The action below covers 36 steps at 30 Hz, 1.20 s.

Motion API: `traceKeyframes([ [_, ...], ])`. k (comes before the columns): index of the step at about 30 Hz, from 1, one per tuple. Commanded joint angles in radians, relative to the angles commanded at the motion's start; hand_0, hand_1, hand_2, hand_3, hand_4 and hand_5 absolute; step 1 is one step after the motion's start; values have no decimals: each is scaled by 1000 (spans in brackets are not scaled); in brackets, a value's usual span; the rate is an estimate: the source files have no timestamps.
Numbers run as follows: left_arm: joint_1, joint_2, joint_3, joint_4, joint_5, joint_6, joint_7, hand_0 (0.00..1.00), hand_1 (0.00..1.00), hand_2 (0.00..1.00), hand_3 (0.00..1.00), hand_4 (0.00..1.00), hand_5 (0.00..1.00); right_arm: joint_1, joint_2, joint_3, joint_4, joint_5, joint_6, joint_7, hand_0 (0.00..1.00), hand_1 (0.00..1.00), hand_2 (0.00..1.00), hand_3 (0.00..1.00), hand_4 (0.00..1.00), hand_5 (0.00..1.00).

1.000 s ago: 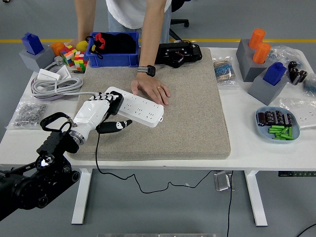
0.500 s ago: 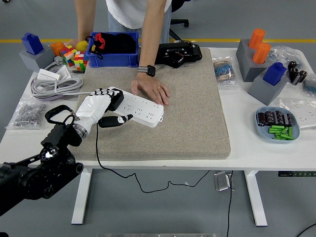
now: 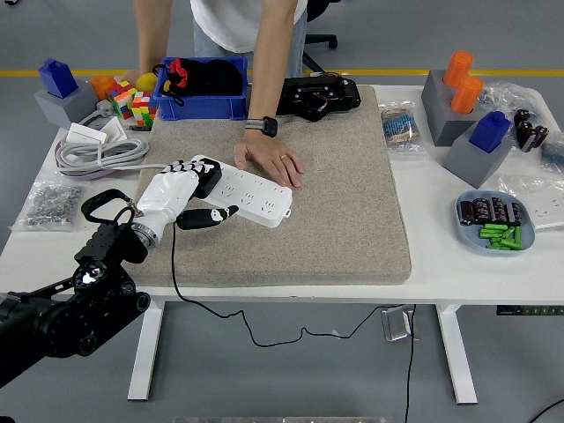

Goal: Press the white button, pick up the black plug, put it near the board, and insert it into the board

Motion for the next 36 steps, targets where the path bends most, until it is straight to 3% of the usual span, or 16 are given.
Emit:
traceKeyframes([
  [7,0,1,-14,-1,-9,2,-5,933,942,875,860,883,727,0,0,-3,0,0,0,0,764,638,640,607,650,417],
  [12,7,11,-54,-31,-6,19,-22,931,941,876,858,883,727,0,0,0,0,-1,0,0,764,638,640,607,650,417],
  [23,56,27,-235,-153,29,35,-25,935,945,886,866,881,725,-1,0,2,0,-3,0,0,764,637,640,607,651,417],
  [36,139,67,-487,-141,60,-3,-16,941,957,894,868,877,730,6,-7,17,2,-8,-1,1,763,637,640,607,650,417],
])
